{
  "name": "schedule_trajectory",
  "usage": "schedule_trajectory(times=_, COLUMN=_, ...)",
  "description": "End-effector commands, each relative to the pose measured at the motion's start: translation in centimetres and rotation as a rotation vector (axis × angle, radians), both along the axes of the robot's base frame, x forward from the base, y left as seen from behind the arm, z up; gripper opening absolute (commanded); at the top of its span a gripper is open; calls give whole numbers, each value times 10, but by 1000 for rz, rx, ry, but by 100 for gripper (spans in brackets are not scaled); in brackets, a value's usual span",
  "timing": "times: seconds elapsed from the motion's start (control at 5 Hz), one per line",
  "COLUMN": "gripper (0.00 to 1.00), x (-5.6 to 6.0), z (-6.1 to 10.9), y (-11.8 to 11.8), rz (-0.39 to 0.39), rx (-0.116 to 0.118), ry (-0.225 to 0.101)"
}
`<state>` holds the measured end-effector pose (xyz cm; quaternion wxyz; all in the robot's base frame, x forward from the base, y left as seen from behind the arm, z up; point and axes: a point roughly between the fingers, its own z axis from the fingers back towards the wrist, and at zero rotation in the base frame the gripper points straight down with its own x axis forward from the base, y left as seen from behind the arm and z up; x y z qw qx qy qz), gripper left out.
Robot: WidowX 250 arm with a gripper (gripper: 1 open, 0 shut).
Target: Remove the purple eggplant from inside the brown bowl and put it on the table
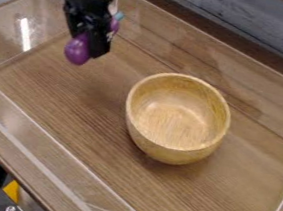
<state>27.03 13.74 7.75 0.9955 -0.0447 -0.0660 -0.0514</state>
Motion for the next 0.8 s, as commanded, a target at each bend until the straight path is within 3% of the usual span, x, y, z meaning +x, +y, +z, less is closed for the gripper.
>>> schedule_trajectory(times=0.0, gripper=0, x=-8, z=22, y=-4, rz=65, rx=32, ry=-71)
schedule_trajectory(times=0.4, gripper=0, x=-8, z=12, y=-11, rz=72, rx=21, ry=-73)
schedule_trajectory(times=0.6, gripper=0, x=-12, z=7, y=-22, rz=23, rx=13, ry=-76)
